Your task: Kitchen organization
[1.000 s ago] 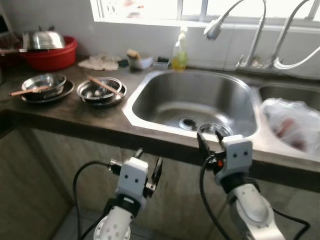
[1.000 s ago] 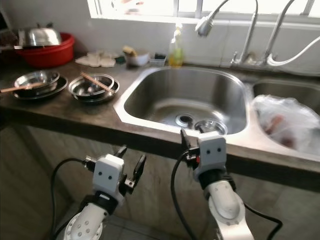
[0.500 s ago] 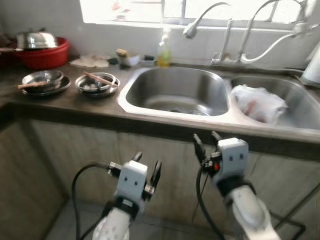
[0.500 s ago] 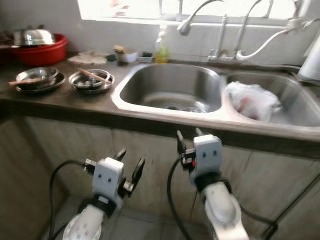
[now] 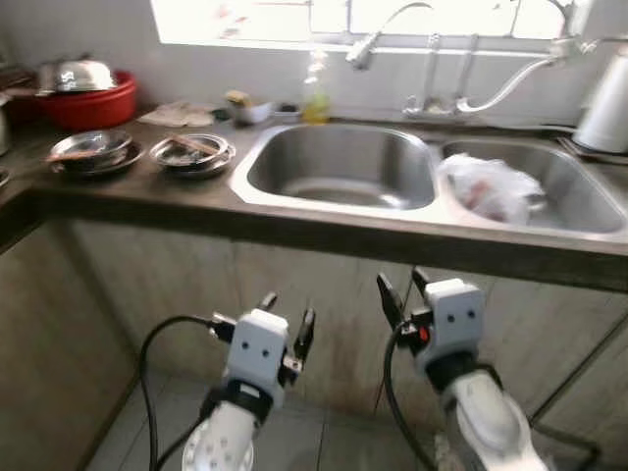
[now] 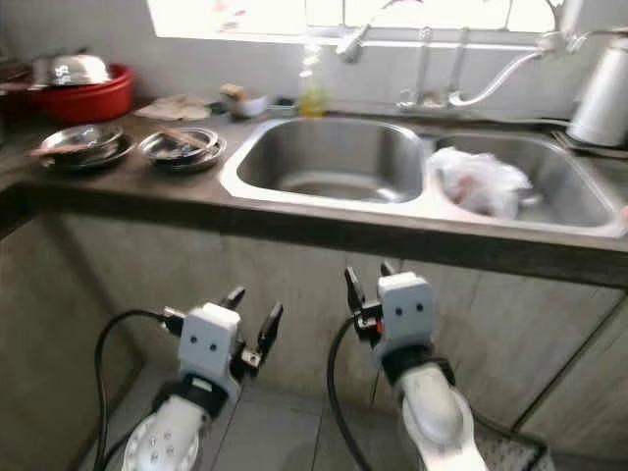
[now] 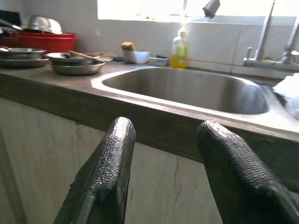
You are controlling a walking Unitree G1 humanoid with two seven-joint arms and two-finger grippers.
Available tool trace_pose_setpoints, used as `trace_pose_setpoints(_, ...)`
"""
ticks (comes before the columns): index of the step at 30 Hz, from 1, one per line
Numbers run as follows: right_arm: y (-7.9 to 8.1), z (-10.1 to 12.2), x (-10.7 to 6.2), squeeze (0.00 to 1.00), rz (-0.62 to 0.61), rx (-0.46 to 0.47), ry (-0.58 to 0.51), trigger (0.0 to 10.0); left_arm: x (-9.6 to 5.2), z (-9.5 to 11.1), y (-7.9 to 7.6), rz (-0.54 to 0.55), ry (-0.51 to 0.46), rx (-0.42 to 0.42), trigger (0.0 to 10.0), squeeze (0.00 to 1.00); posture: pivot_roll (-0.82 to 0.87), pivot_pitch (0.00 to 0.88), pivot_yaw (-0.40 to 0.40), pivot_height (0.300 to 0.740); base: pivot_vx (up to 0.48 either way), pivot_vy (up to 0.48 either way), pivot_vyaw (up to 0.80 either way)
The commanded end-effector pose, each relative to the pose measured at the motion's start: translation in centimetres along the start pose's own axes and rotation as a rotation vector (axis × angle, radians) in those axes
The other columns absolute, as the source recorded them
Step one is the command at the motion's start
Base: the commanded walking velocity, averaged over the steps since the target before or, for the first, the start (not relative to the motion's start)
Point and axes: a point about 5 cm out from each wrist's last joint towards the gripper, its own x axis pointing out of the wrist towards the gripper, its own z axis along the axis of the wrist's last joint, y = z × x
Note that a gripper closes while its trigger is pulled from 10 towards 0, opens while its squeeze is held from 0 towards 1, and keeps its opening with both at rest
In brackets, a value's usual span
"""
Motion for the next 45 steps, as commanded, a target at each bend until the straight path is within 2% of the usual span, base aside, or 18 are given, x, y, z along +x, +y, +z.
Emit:
trace_pose_setpoints(1, -0.03, 0.15, 0.06, 0.00, -0.002, -0.003, -0.006, 10.0, 0.16, 0.35, 0.08, 0.004, -0.010, 0.015, 10.0, 0.00, 0.14, 0.073, -0.025, 0.740, 0.000, 0.000, 0.00)
trace_pose_setpoints(7, 0.25, 0.02, 0.11, 0.00, 0.008, -0.007, -0.005, 10.0, 0.21, 0.31, 0.08, 0.009, -0.011, 0.027, 10.0, 0.00, 0.14, 0.072, -0.022, 0.740, 0.000, 0.000, 0.80)
trace_pose_setpoints(38, 0.23, -0.48, 0.38, 0.00, 0.030, -0.030, 0.000, 10.0, 0.48, 0.20, 0.13, 0.009, -0.018, 0.034, 10.0, 0.00, 0.14, 0.051, -0.022, 0.740, 0.295, 0.000, 0.80)
trace_pose_setpoints(45, 0.29, -0.52, 0.43, 0.00, 0.032, -0.028, -0.005, 10.0, 0.66, 0.04, 0.34, 0.014, -0.011, 0.017, 10.0, 0.00, 0.14, 0.047, -0.018, 0.740, 0.000, 0.000, 0.80)
